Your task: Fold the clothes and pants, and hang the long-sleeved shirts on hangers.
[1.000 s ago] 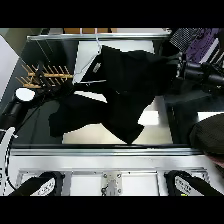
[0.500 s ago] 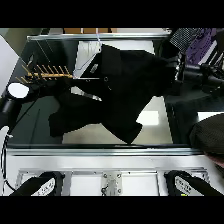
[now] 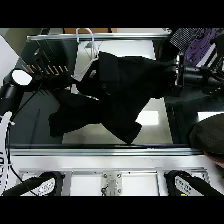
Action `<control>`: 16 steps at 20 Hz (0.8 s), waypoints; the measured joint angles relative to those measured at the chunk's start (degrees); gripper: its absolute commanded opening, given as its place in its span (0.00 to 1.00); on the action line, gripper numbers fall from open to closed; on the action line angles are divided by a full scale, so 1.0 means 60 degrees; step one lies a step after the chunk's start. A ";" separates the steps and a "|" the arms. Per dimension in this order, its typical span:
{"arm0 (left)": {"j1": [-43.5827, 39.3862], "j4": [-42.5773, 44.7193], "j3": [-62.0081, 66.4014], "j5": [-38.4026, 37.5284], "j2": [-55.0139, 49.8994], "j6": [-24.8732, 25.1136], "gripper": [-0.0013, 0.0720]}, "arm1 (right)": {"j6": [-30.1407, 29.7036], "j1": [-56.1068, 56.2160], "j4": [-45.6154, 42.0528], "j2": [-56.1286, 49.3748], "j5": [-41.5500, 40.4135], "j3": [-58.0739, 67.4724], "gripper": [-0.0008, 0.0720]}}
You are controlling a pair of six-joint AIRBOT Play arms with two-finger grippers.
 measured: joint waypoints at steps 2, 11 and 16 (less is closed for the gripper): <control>-0.0015 0.0142 0.0051 -0.0197 -0.0178 -0.0015 0.04 | -0.0153 0.0004 0.0288 0.0029 0.0029 -0.0004 0.03; -0.0117 0.0262 0.0098 -0.0364 -0.0288 -0.0036 0.04 | 0.0117 0.0004 0.0317 0.0127 0.0095 0.0011 0.03; -0.0135 0.1053 0.0098 -0.0324 0.0135 -0.0138 0.04 | 0.0612 0.0004 -0.0772 0.0189 0.0193 0.0015 0.03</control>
